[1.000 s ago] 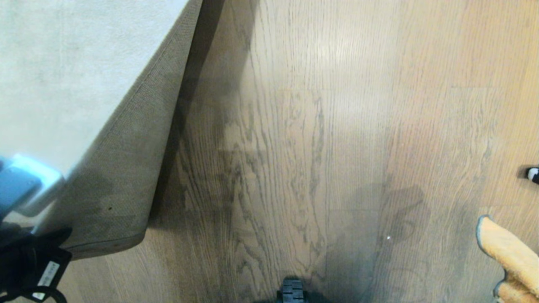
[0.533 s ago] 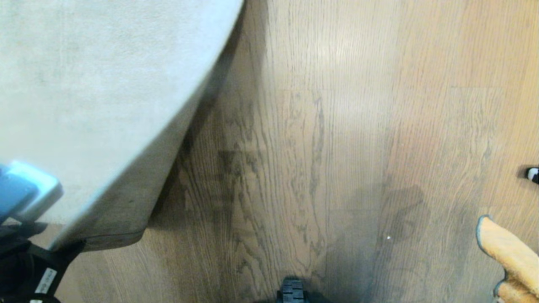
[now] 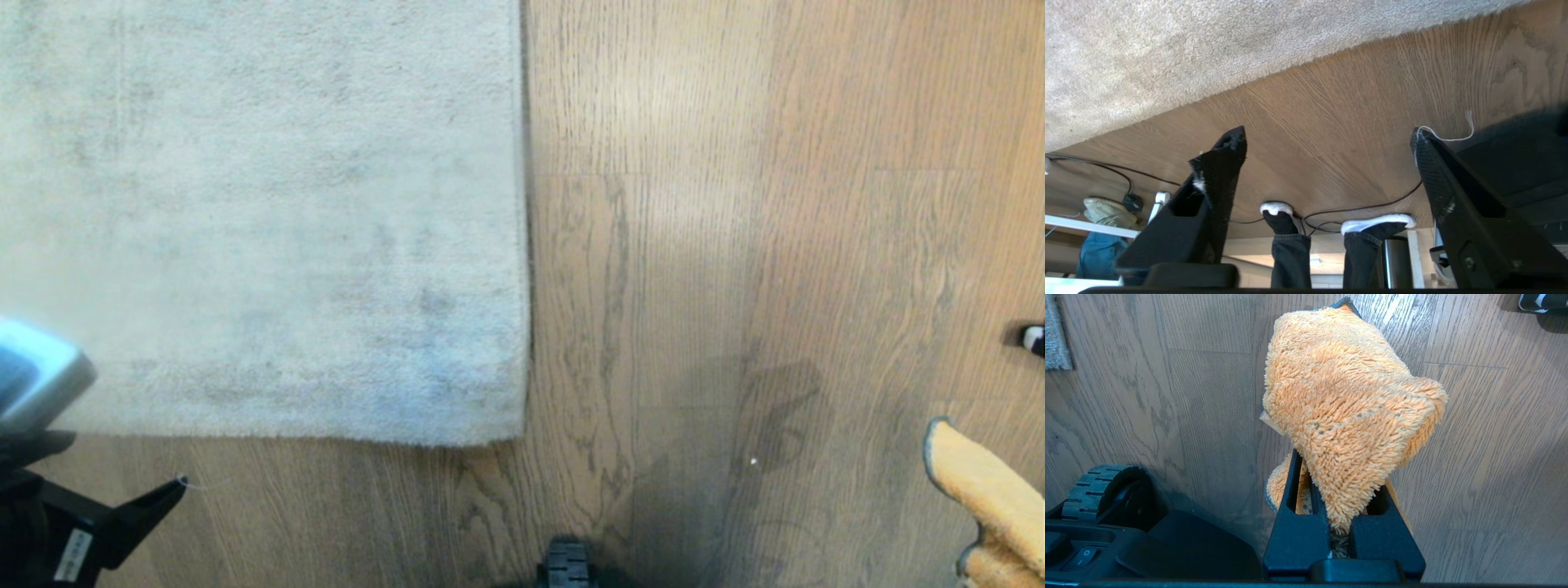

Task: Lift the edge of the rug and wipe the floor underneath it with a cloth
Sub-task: Lay down the carpet

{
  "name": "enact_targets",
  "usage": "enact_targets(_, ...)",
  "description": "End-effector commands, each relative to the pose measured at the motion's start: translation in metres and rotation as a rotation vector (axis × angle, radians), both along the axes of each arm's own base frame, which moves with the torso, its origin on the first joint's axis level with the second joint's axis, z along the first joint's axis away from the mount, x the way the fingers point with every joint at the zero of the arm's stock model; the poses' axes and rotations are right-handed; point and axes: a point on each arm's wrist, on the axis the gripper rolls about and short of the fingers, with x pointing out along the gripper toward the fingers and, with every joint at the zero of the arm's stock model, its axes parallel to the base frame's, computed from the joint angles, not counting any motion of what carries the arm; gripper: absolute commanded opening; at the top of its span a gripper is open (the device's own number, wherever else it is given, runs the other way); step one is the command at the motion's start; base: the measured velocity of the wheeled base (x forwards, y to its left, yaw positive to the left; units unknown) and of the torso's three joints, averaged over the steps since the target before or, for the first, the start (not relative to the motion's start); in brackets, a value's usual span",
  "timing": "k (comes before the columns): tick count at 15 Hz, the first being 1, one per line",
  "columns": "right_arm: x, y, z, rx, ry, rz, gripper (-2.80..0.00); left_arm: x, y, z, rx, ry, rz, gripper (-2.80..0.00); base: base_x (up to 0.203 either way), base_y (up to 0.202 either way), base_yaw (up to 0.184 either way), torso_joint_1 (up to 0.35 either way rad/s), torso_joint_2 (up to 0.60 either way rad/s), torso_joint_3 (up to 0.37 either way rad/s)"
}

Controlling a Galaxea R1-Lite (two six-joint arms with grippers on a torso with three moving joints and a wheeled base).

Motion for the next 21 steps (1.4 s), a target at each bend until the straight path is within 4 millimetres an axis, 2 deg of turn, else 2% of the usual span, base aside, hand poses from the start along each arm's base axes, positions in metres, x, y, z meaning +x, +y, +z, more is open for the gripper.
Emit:
enact_targets(1, 0.000, 0.000, 0.000, -0.001, 0.002, 0.002, -2.80, -0.003, 0.002, -0.001, -0.002, -0.006, 0.000, 0.00, 0.000, 0.000, 0.000, 0.000, 0.00, 0.000)
enact_targets(3, 0.000, 0.000, 0.000, -0.001, 0.002, 0.002, -2.80, -0.004, 0.002, -0.006, 0.012, 0.010, -0.001, 0.00, 0.000, 0.000, 0.000, 0.000, 0.00, 0.000)
enact_targets(6, 0.000, 0.000, 0.000, -0.001, 0.002, 0.002, -2.80, -0.003, 0.000, -0.027, 0.041, 0.043, -0.021, 0.00, 0.000, 0.000, 0.000, 0.000, 0.00, 0.000)
enact_targets(9, 0.000, 0.000, 0.000, -0.001, 0.002, 0.002, -2.80, 0.006, -0.016, -0.039, 0.031, 0.027, -0.088, 0.00, 0.000, 0.000, 0.000, 0.000, 0.00, 0.000)
enact_targets(10, 0.000, 0.000, 0.000, -0.001, 0.002, 0.002, -2.80, 0.008, -0.020, -0.040, 0.039, 0.036, -0.102, -2.80, 0.000, 0.000, 0.000, 0.000, 0.00, 0.000)
enact_targets(17, 0.000, 0.000, 0.000, -0.001, 0.002, 0.002, -2.80, 0.035, -0.052, -0.050, 0.063, 0.058, -0.132, -2.80, 0.000, 0.000, 0.000, 0.000, 0.00, 0.000)
enact_targets(21, 0.000, 0.000, 0.000, -0.002, 0.002, 0.002, -2.80, 0.029, -0.053, -0.066, 0.030, 0.162, -0.237, -2.80, 0.000, 0.000, 0.000, 0.000, 0.00, 0.000)
